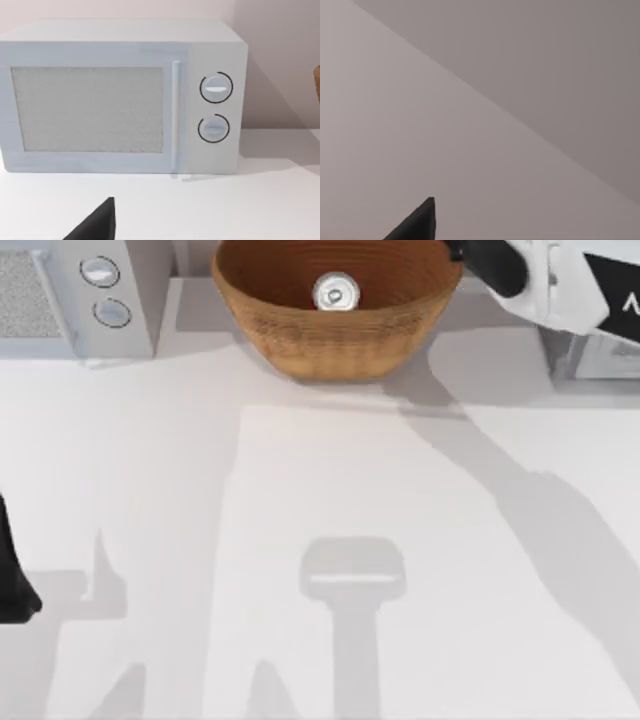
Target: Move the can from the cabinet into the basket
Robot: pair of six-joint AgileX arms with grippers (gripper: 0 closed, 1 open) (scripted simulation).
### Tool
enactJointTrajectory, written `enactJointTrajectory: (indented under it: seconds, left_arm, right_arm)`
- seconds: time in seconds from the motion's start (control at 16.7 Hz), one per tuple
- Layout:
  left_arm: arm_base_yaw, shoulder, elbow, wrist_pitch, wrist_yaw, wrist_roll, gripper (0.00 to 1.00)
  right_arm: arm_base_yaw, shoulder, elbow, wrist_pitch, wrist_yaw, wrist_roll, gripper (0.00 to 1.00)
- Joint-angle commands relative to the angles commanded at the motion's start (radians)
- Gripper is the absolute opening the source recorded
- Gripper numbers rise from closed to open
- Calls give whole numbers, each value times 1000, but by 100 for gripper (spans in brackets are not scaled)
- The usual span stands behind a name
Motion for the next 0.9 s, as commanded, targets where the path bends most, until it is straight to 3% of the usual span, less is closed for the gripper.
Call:
enactJointTrajectory:
  seconds: [0.9]
  left_arm:
    - [0, 0, 0, 0, 0, 0, 100]
  right_arm:
    - [-351, -1409, -1152, -252, -363, -5, 100]
